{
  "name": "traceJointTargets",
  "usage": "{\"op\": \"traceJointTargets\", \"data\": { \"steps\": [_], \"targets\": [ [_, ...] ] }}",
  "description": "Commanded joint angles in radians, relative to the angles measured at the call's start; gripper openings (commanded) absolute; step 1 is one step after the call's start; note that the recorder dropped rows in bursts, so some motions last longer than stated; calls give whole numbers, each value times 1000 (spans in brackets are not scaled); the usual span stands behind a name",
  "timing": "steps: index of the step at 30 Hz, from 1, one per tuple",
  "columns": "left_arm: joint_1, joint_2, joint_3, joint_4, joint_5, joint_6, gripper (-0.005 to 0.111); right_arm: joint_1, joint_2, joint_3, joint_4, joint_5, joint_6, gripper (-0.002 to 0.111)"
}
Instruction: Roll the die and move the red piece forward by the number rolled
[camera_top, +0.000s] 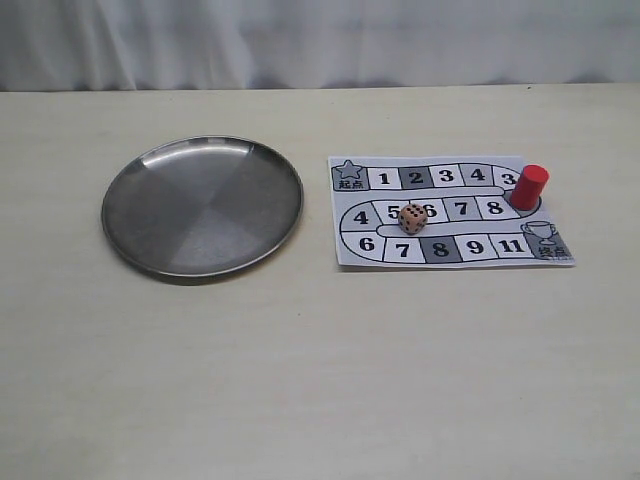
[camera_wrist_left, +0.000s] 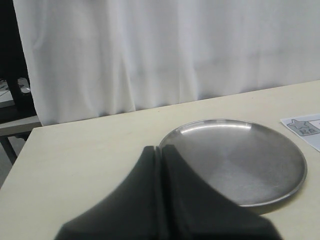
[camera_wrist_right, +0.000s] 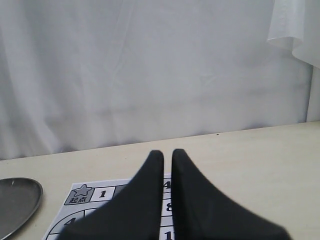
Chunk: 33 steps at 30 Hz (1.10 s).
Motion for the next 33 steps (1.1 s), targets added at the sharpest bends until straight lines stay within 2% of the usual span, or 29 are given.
{"op": "traceJointTargets", "data": {
  "steps": [1, 33],
  "targets": [
    [-1, -1, 2, -4, -9, -2, 0, -5, -6, 2, 0, 9, -3, 5],
    [-1, -1, 2, -4, -9, -2, 0, -5, -6, 2, -50, 11, -56, 5]
  ]
}}
